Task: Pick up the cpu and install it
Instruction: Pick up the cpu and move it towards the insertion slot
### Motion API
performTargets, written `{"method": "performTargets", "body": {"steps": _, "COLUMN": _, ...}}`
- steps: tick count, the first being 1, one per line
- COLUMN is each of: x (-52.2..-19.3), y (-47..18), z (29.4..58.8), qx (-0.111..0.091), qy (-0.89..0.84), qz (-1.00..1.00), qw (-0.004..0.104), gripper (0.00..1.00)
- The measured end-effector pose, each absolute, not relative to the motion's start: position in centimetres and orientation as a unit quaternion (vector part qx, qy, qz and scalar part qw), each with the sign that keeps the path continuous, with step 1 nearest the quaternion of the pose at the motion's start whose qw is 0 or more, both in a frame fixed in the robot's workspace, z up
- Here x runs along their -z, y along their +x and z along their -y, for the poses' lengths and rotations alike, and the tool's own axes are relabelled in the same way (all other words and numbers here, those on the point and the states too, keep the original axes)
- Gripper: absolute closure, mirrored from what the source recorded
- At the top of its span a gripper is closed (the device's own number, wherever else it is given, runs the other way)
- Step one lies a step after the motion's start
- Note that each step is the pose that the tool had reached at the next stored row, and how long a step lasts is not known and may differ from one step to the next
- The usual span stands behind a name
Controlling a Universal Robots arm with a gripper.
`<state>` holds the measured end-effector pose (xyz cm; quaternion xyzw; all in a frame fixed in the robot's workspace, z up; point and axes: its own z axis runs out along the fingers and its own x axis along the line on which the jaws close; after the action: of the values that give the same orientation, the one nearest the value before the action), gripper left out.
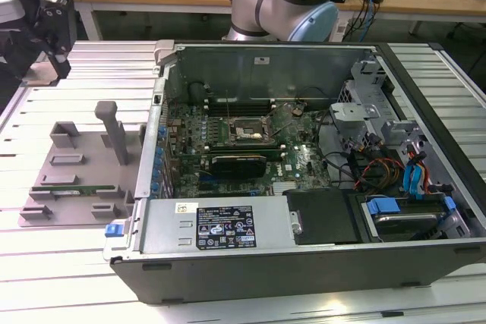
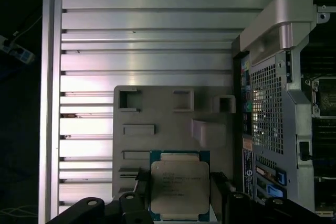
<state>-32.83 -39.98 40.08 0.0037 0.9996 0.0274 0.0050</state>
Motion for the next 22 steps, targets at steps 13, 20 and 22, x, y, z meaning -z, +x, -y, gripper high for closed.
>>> {"method": "performTargets", "body": {"steps": 13, "x": -40.1, "y": -28.6, "z": 40.0, "qx": -0.027, "qy": 0.004, "qz": -1.000, "qw": 0.005, "gripper": 0.45}}
{"method": "performTargets", "body": {"steps": 20, "x": -40.1, "y": -26.7, "z": 40.0, "qx": -0.027, "qy": 0.004, "qz": -1.000, "qw": 0.005, "gripper": 0.45}}
{"method": "performTargets", "body": {"steps": 22, "x": -40.1, "y": -25.9, "z": 40.0, "qx": -0.027, "qy": 0.004, "qz": -1.000, "qw": 0.005, "gripper": 0.45}}
